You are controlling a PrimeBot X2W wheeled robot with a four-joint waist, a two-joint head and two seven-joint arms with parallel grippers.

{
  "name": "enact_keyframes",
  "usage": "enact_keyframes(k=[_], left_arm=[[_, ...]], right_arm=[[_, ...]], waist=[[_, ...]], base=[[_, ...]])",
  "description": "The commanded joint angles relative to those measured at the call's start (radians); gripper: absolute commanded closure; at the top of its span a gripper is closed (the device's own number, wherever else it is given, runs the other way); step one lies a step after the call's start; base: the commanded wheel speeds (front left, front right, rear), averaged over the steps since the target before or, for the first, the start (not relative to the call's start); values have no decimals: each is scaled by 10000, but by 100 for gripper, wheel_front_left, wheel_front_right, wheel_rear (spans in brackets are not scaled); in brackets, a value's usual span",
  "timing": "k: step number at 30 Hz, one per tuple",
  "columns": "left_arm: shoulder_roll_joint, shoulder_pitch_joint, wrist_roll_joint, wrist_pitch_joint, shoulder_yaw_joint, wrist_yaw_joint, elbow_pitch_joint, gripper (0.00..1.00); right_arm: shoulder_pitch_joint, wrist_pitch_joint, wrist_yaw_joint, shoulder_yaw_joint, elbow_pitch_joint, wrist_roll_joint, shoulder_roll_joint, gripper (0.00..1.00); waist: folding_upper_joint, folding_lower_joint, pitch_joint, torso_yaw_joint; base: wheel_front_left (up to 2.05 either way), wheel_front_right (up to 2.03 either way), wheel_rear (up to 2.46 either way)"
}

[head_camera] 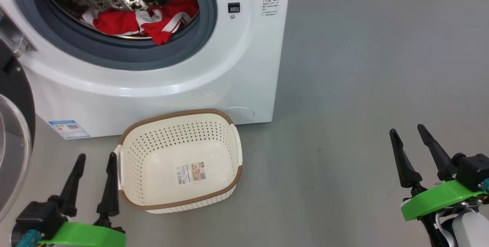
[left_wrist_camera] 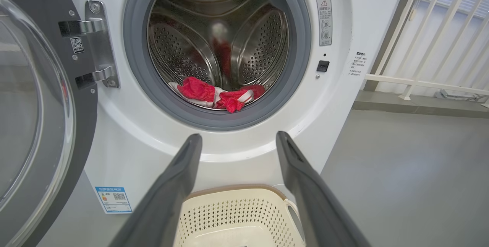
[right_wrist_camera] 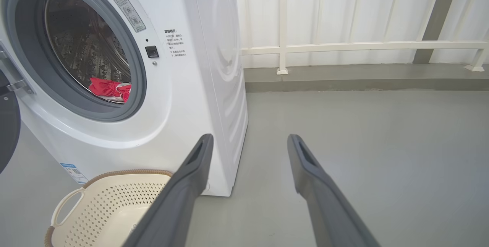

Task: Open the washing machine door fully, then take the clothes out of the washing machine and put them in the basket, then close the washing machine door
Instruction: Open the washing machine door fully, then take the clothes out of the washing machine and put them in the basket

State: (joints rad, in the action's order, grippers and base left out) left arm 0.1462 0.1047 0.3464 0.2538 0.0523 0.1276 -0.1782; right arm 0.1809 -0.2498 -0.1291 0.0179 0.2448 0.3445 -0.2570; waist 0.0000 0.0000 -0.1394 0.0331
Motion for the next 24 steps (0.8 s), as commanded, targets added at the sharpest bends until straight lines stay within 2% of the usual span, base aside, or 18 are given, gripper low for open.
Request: enact_keyframes(k=[1,24], left_arm=[[152,106,38,80,-318,31,312,0],[132,107,-77,80,-149,31,289,0]], right_arm=[[-54,-120,-16,134,-266,-166,-116,0],[-67,-120,-16,165,-222,-193,-202,0]], waist=[[0,0,-8,-34],[0,0,91,-257]], base=[[0,0,0],[0,0,0]])
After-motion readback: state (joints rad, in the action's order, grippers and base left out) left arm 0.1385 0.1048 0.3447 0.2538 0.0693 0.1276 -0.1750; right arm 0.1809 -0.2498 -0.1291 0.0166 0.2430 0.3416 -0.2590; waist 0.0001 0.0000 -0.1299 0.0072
